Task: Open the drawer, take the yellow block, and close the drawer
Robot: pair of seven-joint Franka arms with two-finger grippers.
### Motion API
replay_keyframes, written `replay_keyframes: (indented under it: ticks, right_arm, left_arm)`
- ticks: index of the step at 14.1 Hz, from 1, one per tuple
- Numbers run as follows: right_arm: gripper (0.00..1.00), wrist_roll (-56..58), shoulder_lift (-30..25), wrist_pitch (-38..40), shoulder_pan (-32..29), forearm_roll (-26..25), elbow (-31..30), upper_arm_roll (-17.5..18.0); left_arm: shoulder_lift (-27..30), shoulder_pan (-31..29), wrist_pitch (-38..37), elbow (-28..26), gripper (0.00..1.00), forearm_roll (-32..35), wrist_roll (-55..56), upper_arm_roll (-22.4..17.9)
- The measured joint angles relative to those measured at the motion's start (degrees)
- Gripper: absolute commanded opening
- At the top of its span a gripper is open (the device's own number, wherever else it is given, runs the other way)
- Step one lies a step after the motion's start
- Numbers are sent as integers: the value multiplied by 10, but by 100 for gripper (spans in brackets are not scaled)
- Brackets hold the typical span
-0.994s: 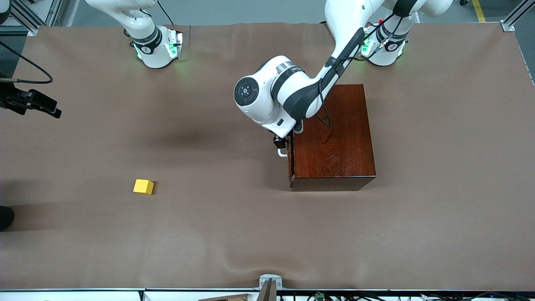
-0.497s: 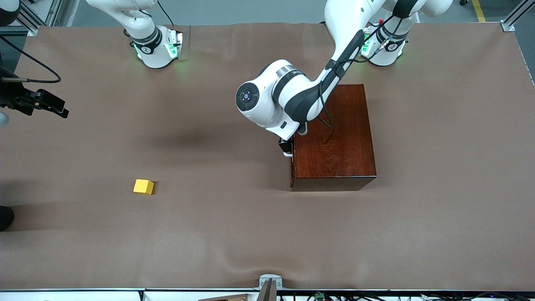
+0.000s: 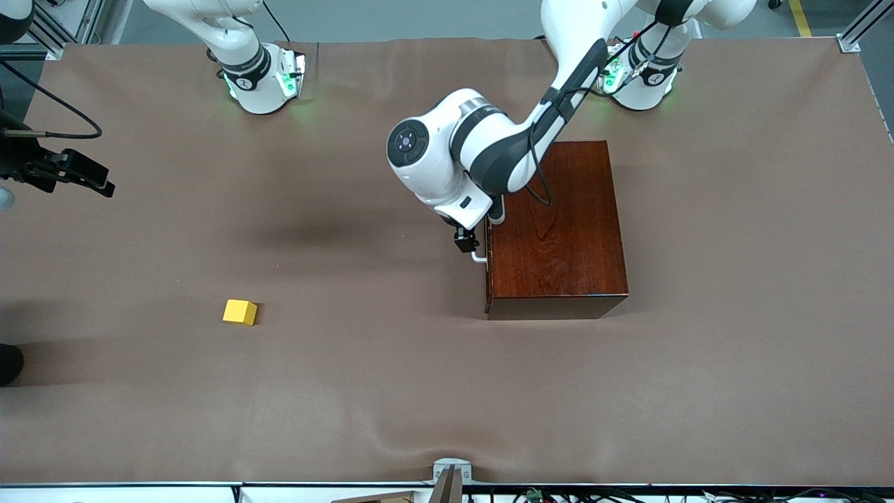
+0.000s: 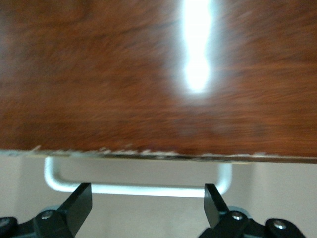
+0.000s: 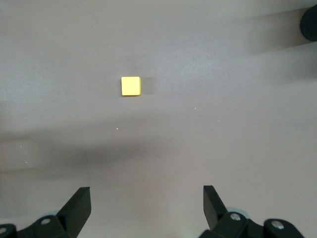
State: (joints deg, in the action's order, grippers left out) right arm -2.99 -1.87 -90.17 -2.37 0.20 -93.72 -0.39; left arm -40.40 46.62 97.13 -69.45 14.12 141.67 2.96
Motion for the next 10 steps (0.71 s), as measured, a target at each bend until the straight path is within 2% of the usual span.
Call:
replay_keyframes:
  ticks: [2, 5, 10]
  right_arm:
    - [100, 0, 0, 0, 0, 0, 1, 0]
    - [100, 0, 0, 3, -1, 0, 2, 0]
    - [100, 0, 0, 3, -2, 0, 9, -1]
  left_arm:
    - [15, -2, 0, 5, 100, 46, -18, -11]
    - [45, -20, 12, 8, 100, 69, -70, -28]
    - [81, -134, 74, 8, 100, 53, -190, -32]
